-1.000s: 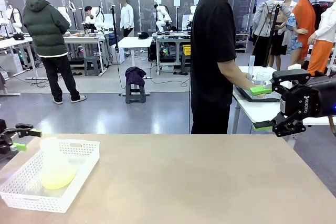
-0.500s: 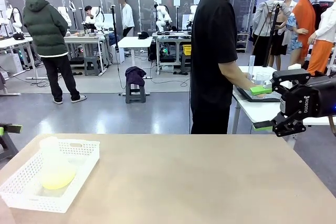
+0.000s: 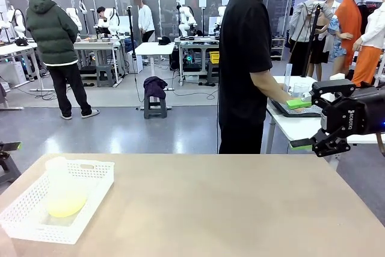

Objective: Prepare the solutions needed for the experiment.
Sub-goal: When the human places the Big flask in the center of the table, pick up the Big flask and place it in the left Organizing basket.

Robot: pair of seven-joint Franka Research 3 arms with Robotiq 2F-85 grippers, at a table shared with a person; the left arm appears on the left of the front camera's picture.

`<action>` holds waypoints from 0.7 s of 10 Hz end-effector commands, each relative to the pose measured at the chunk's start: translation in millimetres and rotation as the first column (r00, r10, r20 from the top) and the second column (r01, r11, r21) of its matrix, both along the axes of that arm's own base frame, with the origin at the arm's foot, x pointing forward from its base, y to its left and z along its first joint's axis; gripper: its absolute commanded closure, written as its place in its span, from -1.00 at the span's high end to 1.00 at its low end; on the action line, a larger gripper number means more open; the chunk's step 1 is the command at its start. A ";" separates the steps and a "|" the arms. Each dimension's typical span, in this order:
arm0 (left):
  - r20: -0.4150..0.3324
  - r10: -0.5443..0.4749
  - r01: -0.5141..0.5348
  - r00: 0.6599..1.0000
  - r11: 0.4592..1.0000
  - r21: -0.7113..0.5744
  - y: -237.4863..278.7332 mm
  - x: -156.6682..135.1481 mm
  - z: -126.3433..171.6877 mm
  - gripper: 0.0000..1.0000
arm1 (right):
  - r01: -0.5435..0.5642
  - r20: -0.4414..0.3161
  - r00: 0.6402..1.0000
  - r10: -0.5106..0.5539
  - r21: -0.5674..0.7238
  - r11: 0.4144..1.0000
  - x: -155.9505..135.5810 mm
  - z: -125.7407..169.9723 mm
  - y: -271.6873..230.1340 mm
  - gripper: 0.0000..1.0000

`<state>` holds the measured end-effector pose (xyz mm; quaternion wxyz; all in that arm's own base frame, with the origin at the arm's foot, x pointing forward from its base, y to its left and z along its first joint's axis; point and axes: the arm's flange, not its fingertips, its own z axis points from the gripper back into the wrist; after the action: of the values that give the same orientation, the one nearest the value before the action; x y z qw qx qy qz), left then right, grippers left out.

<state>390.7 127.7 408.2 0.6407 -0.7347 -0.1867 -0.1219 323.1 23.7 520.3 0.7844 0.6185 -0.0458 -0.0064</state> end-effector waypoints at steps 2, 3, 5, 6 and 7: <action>0.069 -0.009 0.008 0.998 1.000 0.021 1.7 3.7 1.5 0.72 | -0.003 0.008 1.000 0.003 0.006 1.000 -0.5 0.3 0.4 1.00; 0.069 -0.009 0.008 0.998 1.000 0.021 1.7 3.7 1.5 0.72 | -0.003 0.008 1.000 0.003 0.006 1.000 -0.5 0.3 0.4 1.00; 0.069 -0.009 0.008 0.998 1.000 0.021 1.7 3.7 1.5 0.72 | -0.003 0.008 1.000 0.003 0.006 1.000 -0.5 0.3 0.4 1.00; 0.069 -0.009 0.008 0.998 1.000 0.021 1.7 3.7 1.5 0.72 | -0.003 0.008 1.000 0.003 0.006 1.000 -0.5 0.3 0.4 1.00; 0.069 -0.009 0.008 0.998 1.000 0.021 1.7 3.7 1.5 0.72 | -0.003 0.008 1.000 0.003 0.006 1.000 -0.5 0.3 0.4 1.00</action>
<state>392.5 127.9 410.1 0.6384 -0.7279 -0.2059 -0.1425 323.1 23.7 520.4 0.7844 0.6185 -0.0458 -0.0064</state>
